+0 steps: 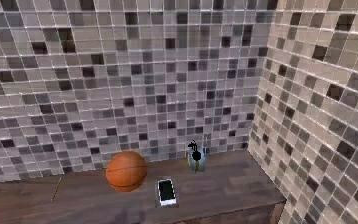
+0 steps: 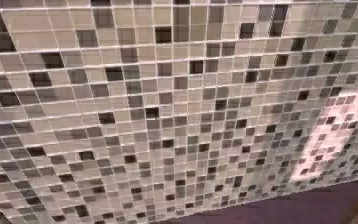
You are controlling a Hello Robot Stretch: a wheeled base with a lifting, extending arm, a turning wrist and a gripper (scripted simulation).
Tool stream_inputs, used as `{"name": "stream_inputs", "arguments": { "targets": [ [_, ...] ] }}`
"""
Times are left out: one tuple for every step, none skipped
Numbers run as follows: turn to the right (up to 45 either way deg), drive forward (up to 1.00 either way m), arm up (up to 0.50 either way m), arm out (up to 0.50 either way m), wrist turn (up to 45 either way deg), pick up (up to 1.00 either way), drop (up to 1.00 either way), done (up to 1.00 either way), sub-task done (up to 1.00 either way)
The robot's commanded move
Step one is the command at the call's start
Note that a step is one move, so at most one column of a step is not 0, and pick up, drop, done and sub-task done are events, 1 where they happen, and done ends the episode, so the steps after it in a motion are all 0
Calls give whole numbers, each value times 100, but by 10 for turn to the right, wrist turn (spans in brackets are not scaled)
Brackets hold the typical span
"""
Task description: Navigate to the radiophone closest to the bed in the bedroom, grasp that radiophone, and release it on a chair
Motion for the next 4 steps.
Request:
{"name": "stream_inputs", "arguments": {
  "targets": [
    [-450, 0, 0, 0, 0, 0, 0, 0, 0],
    [-450, 0, 0, 0, 0, 0, 0, 0, 0],
    [-90, 0, 0, 0, 0, 0, 0, 0, 0],
    [0, 100, 0, 0, 0, 0, 0, 0, 0]
  ]
}}
